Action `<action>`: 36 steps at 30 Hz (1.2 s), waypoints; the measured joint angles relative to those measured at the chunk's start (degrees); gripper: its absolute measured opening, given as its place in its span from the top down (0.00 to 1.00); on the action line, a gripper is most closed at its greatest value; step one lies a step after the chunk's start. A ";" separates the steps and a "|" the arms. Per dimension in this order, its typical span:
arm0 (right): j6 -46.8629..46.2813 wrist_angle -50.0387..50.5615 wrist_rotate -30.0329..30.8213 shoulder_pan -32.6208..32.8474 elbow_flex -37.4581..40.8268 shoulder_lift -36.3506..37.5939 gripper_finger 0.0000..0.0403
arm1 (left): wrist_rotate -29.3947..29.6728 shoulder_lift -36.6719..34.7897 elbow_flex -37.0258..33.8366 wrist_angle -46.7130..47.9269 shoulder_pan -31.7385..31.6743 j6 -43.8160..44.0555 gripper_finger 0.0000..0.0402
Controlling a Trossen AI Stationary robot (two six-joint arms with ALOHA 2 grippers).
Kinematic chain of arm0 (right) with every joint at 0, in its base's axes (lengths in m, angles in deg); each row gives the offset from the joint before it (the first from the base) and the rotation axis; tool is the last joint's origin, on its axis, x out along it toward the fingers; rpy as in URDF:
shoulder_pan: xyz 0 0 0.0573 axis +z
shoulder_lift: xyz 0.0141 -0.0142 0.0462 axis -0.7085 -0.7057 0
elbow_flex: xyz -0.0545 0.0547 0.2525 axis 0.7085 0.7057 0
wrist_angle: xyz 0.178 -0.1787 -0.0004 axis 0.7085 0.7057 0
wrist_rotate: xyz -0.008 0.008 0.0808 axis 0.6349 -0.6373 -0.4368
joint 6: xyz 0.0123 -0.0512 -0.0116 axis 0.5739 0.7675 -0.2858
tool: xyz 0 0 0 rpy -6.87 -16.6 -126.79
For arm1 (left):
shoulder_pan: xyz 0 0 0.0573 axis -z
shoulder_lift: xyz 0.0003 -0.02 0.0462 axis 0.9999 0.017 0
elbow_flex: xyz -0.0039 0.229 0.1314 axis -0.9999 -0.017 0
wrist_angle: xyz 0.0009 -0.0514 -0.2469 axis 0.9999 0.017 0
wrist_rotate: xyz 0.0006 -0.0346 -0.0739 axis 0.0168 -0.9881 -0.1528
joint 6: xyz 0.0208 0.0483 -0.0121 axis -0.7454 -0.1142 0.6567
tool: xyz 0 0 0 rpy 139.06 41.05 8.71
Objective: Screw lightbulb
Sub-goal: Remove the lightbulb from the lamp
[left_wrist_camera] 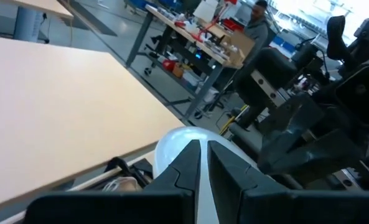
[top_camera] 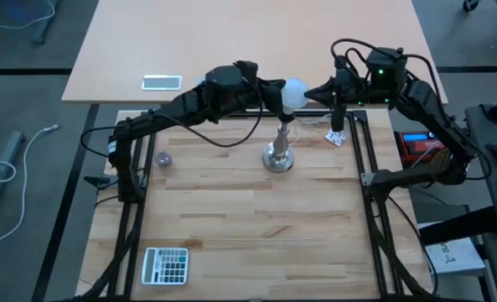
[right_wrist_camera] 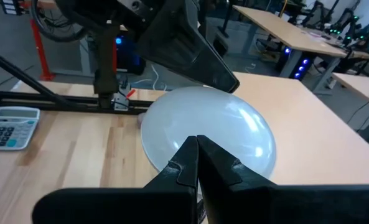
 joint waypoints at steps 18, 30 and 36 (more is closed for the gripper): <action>2.57 -3.53 4.07 -0.09 0.14 -1.29 1.00 | -6.85 -1.06 0.02 0.94 1.31 4.09 0.95; -2.84 2.09 -3.71 -0.02 -1.60 0.42 1.00 | -0.36 -2.71 1.35 2.53 0.39 -2.77 0.95; -4.57 1.64 -7.14 -0.02 -0.73 -0.36 1.00 | -2.18 -2.69 0.09 2.75 -0.53 -2.93 0.95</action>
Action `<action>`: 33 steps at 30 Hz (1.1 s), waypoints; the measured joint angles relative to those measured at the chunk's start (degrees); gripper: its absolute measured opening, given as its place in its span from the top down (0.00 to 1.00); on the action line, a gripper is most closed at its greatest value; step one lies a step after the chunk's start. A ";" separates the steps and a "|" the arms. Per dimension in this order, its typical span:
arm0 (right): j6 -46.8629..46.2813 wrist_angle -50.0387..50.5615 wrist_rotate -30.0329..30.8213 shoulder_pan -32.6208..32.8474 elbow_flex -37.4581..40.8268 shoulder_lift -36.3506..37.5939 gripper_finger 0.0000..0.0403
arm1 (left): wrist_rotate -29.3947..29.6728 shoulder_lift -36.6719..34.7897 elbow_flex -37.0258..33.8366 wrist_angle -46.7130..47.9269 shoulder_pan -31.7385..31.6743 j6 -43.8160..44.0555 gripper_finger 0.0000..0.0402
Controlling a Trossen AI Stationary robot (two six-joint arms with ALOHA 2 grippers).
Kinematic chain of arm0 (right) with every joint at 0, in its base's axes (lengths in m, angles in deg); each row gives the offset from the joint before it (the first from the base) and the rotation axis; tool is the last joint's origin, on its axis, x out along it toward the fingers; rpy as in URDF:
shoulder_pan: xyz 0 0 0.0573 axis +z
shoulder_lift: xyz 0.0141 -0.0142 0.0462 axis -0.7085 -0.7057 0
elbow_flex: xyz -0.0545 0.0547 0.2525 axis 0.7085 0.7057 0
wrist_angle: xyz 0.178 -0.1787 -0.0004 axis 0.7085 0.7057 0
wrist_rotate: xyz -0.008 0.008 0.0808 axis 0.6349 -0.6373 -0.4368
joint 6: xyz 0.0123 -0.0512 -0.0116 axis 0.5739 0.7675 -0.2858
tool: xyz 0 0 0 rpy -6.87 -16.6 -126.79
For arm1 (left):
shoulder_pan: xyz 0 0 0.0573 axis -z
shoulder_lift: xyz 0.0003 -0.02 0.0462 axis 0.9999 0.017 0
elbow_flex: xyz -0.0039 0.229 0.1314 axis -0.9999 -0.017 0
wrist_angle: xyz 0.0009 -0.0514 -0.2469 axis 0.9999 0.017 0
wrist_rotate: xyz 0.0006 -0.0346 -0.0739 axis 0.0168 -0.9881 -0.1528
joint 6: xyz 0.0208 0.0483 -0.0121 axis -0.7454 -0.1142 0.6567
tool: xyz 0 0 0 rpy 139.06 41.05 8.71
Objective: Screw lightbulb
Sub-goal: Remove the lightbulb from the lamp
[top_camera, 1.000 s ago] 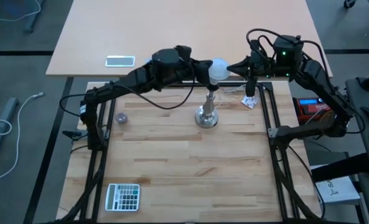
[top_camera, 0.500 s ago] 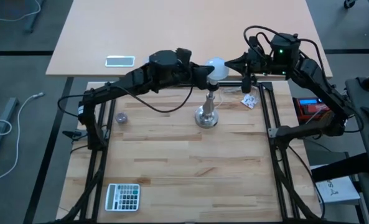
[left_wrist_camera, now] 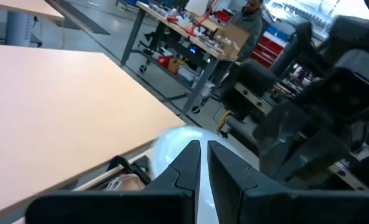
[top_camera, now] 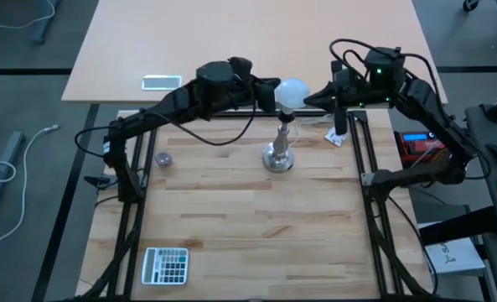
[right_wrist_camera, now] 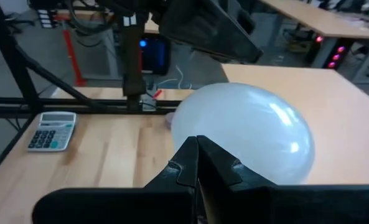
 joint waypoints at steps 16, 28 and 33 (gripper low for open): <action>3.34 -0.06 2.94 0.02 0.38 -0.44 1.00 | -0.47 -0.09 -0.79 4.24 0.01 -0.09 0.95; 6.06 0.13 5.36 -0.02 0.42 -0.42 1.00 | -6.02 -0.17 -0.84 3.99 0.30 0.34 0.95; 6.83 -0.79 8.69 -0.02 0.44 -0.55 1.00 | -10.13 0.17 -1.01 0.76 1.45 -0.06 0.95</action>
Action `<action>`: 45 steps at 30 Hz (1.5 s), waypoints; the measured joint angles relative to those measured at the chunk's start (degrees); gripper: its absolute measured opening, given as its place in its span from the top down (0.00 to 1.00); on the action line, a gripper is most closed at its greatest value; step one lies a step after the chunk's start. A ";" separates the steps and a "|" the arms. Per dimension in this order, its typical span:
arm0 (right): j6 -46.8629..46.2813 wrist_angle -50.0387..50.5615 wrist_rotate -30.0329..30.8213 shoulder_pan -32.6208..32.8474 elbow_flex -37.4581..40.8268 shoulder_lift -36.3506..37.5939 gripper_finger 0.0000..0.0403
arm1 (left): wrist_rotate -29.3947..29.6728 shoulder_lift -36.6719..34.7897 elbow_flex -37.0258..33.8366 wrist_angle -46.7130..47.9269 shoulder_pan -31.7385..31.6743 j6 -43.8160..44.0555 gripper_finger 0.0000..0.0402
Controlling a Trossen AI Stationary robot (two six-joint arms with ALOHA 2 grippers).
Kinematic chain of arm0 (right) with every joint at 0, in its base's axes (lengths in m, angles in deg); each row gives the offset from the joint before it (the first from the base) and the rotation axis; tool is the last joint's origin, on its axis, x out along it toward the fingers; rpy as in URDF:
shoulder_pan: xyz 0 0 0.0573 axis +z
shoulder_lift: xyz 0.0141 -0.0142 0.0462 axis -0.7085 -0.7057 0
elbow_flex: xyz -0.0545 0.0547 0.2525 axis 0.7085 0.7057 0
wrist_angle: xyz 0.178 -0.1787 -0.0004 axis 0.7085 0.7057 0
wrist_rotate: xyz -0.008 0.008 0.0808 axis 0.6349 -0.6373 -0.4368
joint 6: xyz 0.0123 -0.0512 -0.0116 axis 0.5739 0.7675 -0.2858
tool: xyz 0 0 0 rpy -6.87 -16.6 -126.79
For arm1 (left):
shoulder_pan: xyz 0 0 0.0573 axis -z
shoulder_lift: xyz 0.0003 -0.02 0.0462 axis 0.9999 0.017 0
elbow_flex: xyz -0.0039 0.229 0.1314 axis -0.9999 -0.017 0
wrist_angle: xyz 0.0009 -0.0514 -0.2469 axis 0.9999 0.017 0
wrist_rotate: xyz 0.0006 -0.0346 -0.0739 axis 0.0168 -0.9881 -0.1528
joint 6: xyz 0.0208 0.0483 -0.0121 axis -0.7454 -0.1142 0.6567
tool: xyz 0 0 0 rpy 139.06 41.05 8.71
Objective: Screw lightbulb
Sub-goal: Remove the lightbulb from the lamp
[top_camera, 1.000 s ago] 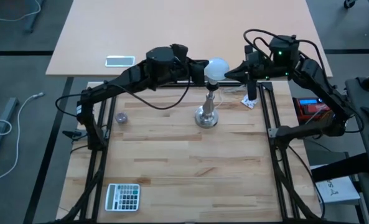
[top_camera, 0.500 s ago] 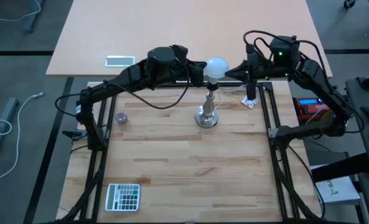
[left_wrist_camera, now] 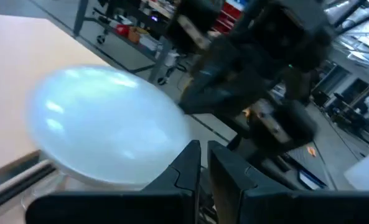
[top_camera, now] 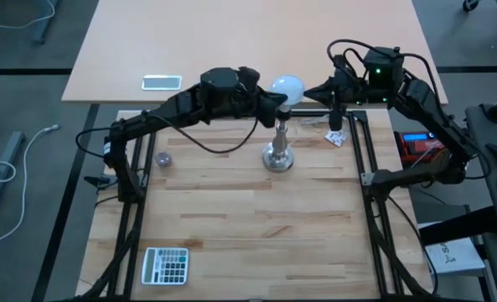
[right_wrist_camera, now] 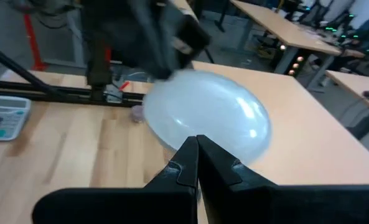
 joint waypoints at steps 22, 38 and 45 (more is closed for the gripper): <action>-3.01 -0.43 -0.83 0.00 -1.33 0.38 1.00 | 13.63 1.56 2.47 3.31 -2.82 -10.20 0.95; -0.28 -0.42 0.88 0.04 -0.77 -0.74 1.00 | 10.28 2.16 2.37 3.06 -2.26 -6.66 0.95; 1.01 -0.84 3.25 -0.06 -0.72 -0.83 1.00 | 8.29 2.12 2.69 2.45 -0.32 -4.49 0.95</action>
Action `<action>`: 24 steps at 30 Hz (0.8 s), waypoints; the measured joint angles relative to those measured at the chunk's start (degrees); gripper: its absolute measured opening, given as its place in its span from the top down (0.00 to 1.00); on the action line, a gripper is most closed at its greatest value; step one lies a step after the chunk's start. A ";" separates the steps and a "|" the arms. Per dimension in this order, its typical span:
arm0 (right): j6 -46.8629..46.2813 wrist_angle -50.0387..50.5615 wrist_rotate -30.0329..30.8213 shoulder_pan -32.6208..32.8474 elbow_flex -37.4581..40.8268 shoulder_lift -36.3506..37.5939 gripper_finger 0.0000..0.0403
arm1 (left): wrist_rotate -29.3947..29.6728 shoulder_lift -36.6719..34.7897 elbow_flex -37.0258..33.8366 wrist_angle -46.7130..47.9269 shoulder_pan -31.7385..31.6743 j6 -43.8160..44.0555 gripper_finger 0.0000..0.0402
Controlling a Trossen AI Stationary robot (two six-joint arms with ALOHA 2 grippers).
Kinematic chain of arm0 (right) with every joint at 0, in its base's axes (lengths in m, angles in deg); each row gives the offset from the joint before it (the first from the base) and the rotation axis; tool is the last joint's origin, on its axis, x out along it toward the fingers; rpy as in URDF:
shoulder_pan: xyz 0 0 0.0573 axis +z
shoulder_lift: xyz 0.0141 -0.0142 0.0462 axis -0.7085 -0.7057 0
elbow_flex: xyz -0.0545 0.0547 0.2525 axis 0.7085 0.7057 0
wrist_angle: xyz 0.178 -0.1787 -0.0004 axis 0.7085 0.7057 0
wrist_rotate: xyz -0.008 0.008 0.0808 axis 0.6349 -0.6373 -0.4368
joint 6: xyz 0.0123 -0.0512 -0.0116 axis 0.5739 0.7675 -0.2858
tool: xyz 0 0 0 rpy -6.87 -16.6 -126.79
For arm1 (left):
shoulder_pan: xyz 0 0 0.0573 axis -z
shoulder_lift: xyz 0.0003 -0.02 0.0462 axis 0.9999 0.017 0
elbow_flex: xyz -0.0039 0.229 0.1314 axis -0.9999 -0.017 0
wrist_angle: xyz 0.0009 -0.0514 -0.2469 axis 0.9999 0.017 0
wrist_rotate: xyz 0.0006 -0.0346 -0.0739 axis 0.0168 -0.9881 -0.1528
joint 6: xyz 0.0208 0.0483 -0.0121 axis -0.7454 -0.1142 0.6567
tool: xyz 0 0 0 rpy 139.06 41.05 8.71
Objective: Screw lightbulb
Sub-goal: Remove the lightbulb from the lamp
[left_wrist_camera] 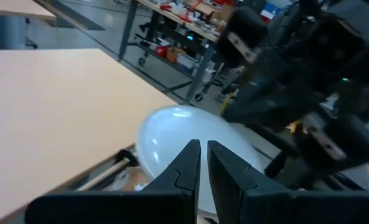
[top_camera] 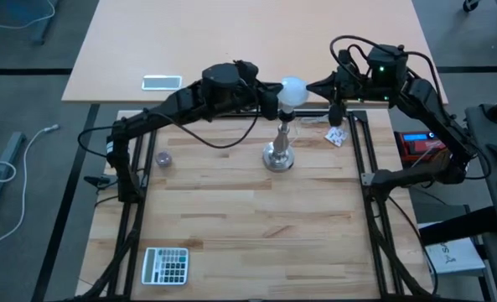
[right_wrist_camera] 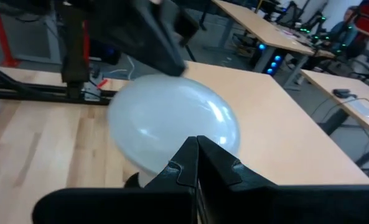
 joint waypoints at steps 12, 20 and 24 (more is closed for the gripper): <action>-0.23 -2.11 0.89 -0.02 -0.15 -0.19 1.00 | -0.19 -0.49 -0.17 -3.22 1.57 -0.04 0.95; -3.11 0.23 -4.72 -0.02 -1.43 0.42 1.00 | 4.07 -1.27 -0.15 -2.48 0.14 -2.95 0.95; -5.83 -0.36 -8.90 -0.02 -0.53 0.47 1.00 | 4.96 -1.00 -0.39 0.07 -0.82 -2.78 0.95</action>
